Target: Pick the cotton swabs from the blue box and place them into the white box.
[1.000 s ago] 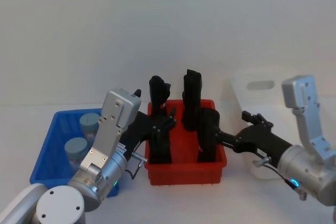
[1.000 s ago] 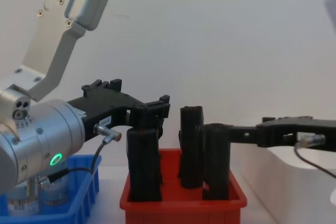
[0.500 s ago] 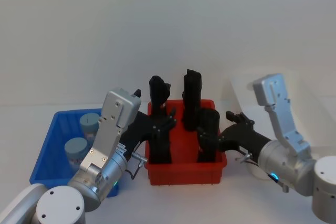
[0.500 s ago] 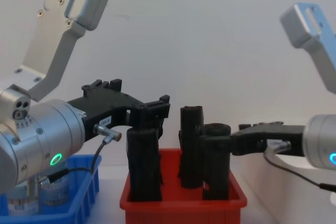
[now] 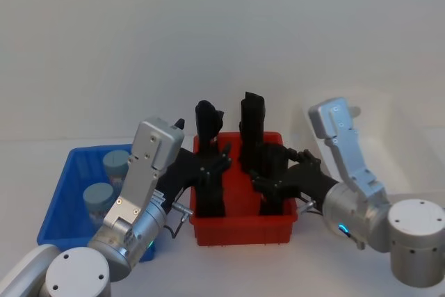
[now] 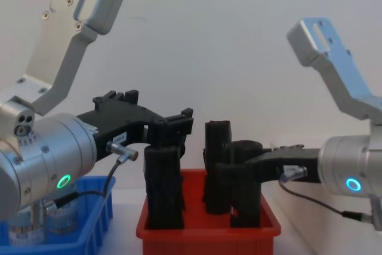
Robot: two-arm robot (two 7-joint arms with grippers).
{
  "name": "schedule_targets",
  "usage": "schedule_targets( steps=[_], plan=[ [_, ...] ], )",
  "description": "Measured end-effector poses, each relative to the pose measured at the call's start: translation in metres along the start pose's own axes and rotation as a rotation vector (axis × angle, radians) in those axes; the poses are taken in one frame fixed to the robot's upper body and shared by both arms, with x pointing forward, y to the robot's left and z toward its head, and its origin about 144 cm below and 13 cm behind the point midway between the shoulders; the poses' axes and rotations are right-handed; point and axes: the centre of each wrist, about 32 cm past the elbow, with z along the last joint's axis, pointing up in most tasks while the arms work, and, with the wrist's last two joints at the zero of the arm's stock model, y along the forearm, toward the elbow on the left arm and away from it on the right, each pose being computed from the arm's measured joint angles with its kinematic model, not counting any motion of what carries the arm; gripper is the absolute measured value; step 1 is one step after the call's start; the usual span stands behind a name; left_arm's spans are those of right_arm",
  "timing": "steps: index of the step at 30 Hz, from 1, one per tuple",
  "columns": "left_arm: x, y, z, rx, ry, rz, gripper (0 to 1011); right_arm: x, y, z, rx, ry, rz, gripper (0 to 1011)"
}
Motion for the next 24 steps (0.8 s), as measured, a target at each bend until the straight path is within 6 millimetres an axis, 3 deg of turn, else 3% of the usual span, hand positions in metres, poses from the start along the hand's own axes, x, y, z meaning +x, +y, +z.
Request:
schedule_targets(
  steps=[12,17,24],
  plan=[
    [0.0,0.0,0.0,0.0,0.0,0.0,1004,-0.006,0.012,0.001,-0.023,-0.006,-0.018,996],
    [0.0,0.0,0.0,0.0,0.0,0.0,1004,-0.008,0.014,0.001,-0.028,-0.008,-0.021,909],
    [0.0,0.0,0.0,0.0,0.0,0.0,1004,-0.009,0.017,0.002,-0.032,-0.009,-0.025,707]
  ],
)
